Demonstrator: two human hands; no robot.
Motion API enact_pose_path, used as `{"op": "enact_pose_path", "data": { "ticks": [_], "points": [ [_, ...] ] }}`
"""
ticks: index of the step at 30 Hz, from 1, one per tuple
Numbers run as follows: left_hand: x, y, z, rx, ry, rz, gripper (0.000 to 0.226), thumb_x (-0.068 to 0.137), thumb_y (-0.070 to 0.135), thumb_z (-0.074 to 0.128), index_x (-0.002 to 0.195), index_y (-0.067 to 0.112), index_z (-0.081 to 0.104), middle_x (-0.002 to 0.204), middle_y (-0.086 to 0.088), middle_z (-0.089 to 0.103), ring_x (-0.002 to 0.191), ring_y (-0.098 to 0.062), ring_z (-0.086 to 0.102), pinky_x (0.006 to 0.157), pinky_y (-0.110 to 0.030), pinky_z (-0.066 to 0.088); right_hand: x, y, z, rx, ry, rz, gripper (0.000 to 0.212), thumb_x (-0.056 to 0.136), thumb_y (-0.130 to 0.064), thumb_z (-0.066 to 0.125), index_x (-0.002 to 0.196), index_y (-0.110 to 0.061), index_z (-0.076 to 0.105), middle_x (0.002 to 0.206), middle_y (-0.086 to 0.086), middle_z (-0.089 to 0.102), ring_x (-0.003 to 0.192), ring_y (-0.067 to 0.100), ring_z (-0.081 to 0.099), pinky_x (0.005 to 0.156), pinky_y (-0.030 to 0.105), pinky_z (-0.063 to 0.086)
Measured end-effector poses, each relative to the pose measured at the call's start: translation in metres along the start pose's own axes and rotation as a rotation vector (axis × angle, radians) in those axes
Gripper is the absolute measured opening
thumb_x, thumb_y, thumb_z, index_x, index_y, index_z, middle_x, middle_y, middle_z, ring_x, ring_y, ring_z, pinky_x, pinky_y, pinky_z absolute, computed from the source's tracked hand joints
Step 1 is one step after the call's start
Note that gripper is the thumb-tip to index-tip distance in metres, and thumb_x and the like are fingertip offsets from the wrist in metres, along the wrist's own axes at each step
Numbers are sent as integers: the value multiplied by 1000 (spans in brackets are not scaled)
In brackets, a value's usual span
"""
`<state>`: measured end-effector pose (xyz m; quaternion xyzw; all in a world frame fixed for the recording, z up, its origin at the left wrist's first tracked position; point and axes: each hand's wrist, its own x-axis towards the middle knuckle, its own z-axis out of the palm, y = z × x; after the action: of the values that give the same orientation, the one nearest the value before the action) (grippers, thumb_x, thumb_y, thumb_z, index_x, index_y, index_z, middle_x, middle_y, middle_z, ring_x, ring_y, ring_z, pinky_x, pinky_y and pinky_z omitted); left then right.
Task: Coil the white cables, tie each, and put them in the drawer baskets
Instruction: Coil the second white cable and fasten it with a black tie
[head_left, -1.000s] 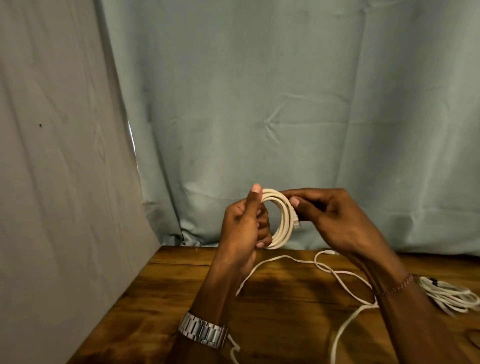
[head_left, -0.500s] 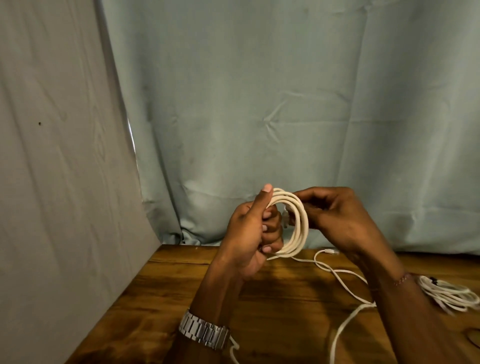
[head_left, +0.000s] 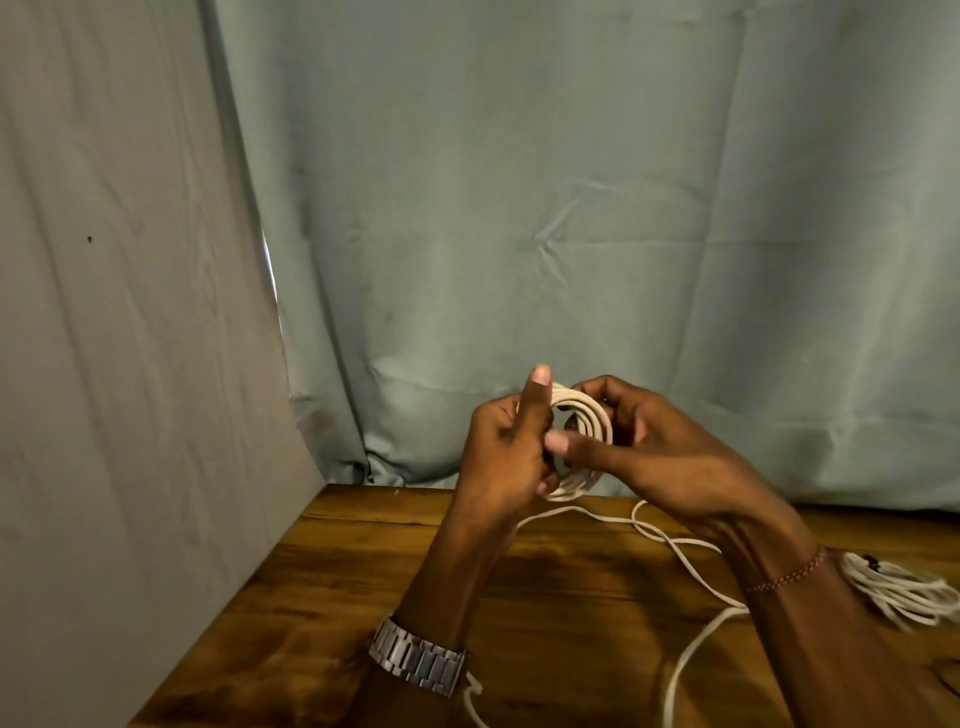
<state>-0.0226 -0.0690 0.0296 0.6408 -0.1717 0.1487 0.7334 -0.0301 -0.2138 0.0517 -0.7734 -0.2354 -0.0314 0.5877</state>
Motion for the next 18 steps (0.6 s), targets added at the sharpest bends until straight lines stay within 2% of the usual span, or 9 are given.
{"op": "enact_pose_path", "data": {
  "ticks": [3, 6, 9, 13, 16, 18],
  "points": [
    [0, 0, -1, 2, 1, -33, 45, 102, 45, 46, 69, 13, 46, 52, -1, 32, 43, -11, 30, 40, -21, 29, 0, -1, -3, -276, 52, 33, 37, 84, -25, 79, 117, -24, 61, 94, -7, 74, 84, 9, 71, 77, 26, 60],
    [2, -1, 0, 3, -19, -64, 42, 102, 43, 48, 71, 16, 43, 57, -1, 28, 49, -11, 27, 45, -25, 28, -4, -1, -1, -607, 183, 59, 27, 89, -34, 74, 113, -28, 65, 102, -11, 71, 86, 8, 68, 77, 29, 58],
    [1, -3, 1, 47, -57, -60, 33, 102, 36, 53, 76, 16, 57, 58, 0, 34, 51, -11, 31, 47, -27, 30, -8, -2, 3, -704, 283, 106, 25, 87, -40, 75, 104, -22, 71, 90, -1, 74, 74, 15, 72, 73, 42, 62],
    [2, -7, -1, 84, -78, -42, 26, 101, 36, 55, 85, 18, 65, 59, 4, 41, 52, -9, 38, 50, -26, 38, -14, -8, 3, -935, 348, 114, 27, 89, -45, 71, 89, -19, 73, 81, 1, 72, 75, 17, 70, 76, 40, 60],
    [3, -8, 0, 119, -46, -13, 29, 102, 39, 52, 91, 16, 65, 60, 3, 43, 54, -9, 42, 52, -26, 42, -19, -15, 5, -965, 435, 73, 40, 83, -54, 73, 107, -21, 72, 86, -2, 74, 90, 17, 69, 88, 39, 55],
    [3, -9, 1, 153, 1, 6, 32, 101, 42, 51, 98, 14, 66, 60, 4, 45, 55, -9, 45, 52, -24, 45, -23, -22, 5, -892, 458, 48, 45, 79, -52, 77, 112, -22, 72, 85, -6, 76, 93, 17, 69, 89, 39, 56]
  ]
}}
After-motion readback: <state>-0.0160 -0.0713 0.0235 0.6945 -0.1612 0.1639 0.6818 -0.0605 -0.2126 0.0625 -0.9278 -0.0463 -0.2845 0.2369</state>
